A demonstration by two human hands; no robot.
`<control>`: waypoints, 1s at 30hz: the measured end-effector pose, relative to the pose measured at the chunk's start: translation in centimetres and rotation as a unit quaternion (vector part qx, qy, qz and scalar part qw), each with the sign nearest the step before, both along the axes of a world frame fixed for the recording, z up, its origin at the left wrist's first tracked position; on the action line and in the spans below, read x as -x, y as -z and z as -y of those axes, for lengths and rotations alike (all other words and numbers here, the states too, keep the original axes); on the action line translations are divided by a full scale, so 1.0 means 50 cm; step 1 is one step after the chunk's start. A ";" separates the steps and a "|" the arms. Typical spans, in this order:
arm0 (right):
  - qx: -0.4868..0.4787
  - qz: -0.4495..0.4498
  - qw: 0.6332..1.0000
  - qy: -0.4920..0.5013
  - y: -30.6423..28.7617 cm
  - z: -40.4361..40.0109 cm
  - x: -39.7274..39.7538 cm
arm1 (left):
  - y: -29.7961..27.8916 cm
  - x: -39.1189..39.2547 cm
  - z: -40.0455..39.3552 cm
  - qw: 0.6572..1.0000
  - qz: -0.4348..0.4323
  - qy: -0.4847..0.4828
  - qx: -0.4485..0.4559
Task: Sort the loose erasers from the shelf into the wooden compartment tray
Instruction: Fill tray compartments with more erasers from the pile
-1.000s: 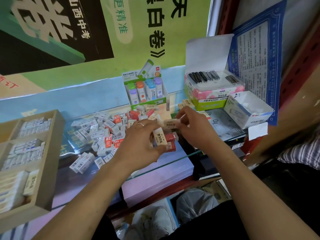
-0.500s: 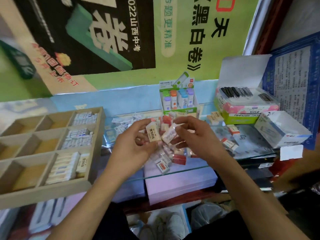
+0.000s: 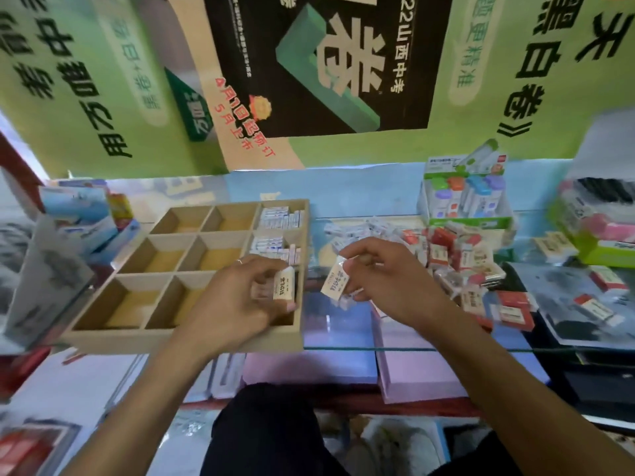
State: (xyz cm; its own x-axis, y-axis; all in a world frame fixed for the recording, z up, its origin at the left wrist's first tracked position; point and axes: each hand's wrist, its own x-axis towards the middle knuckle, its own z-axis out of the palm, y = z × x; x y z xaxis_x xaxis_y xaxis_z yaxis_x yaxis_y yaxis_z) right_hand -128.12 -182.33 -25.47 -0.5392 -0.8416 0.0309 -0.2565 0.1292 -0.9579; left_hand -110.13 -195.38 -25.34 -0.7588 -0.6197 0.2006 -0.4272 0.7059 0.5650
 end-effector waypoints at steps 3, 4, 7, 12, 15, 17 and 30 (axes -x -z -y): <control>-0.015 -0.013 1.000 0.002 0.004 0.023 -0.018 | -0.005 0.006 0.023 0.998 0.055 0.014 0.027; -0.017 -0.017 1.000 0.005 0.006 0.030 -0.022 | -0.006 0.010 0.027 0.996 0.073 0.020 0.048; -0.015 -0.020 1.000 0.012 0.009 0.043 -0.033 | 0.007 0.017 0.044 0.988 0.104 0.040 0.111; -0.017 -0.045 0.999 0.025 0.013 0.054 -0.040 | 0.024 0.004 0.071 0.985 0.100 0.036 0.140; -0.020 -0.047 0.998 0.022 0.013 0.055 -0.043 | 0.029 -0.002 0.080 0.990 0.073 0.035 0.120; -0.023 -0.043 0.999 0.020 0.008 0.058 -0.044 | 0.033 -0.002 0.079 0.991 0.068 0.036 0.113; -0.202 -0.275 0.939 -0.047 -0.060 0.192 -0.073 | 0.072 -0.010 0.081 0.995 -0.022 0.004 0.102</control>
State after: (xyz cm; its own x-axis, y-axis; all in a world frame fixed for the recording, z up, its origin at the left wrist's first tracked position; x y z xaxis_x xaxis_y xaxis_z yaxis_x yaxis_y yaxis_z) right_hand -124.46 -191.90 -22.48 -0.4579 -0.8877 -0.0486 -0.7259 0.4049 -0.5559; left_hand -109.64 -199.42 -28.94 -0.7512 -0.5563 0.3554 -0.3984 0.8113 0.4278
